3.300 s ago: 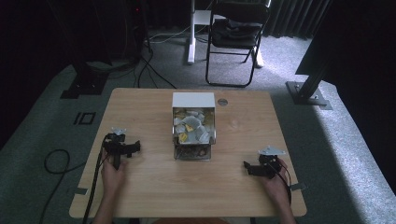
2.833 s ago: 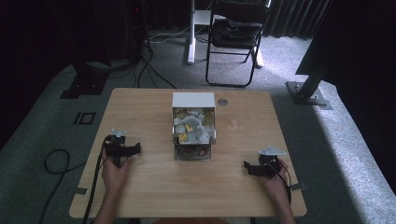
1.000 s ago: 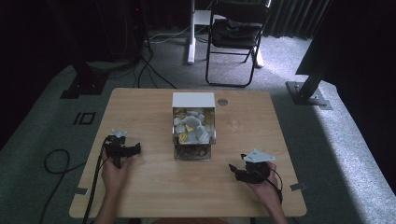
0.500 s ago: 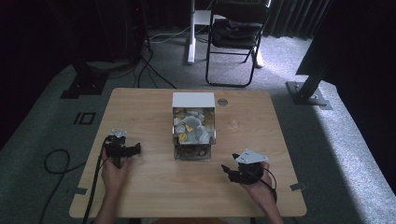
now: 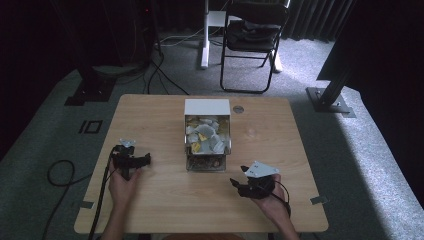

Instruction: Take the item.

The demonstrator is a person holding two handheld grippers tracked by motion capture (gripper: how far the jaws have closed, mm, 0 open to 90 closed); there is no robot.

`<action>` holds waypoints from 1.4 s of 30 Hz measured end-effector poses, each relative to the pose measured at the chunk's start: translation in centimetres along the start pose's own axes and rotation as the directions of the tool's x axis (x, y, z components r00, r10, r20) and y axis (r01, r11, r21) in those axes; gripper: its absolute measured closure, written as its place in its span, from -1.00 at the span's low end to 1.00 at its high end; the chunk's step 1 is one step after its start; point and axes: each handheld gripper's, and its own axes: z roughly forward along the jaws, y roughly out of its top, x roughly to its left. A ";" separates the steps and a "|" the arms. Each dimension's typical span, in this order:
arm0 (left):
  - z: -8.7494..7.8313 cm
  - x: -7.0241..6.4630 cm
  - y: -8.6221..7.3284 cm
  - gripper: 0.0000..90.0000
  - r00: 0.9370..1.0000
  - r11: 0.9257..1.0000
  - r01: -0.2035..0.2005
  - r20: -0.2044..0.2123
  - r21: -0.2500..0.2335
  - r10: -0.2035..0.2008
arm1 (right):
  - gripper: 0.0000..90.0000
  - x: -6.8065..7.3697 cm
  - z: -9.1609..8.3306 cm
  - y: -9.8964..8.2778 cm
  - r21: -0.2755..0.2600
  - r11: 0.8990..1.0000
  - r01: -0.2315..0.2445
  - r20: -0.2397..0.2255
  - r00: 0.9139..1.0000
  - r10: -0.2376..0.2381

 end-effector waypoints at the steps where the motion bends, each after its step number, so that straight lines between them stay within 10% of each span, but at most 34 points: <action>1: 0.0 0.0 0.0 -0.87 1.000 1.000 0.000 0.000 0.000 0.000 | -0.14 0.1 0.0 0.1 -0.001 1.000 0.003 -0.002 1.000 -0.003; 42: 0.0 0.0 0.0 -0.87 1.000 1.000 0.000 0.000 0.000 0.000 | 0.01 3.7 3.4 3.4 -0.036 0.991 0.130 -0.128 0.983 -0.134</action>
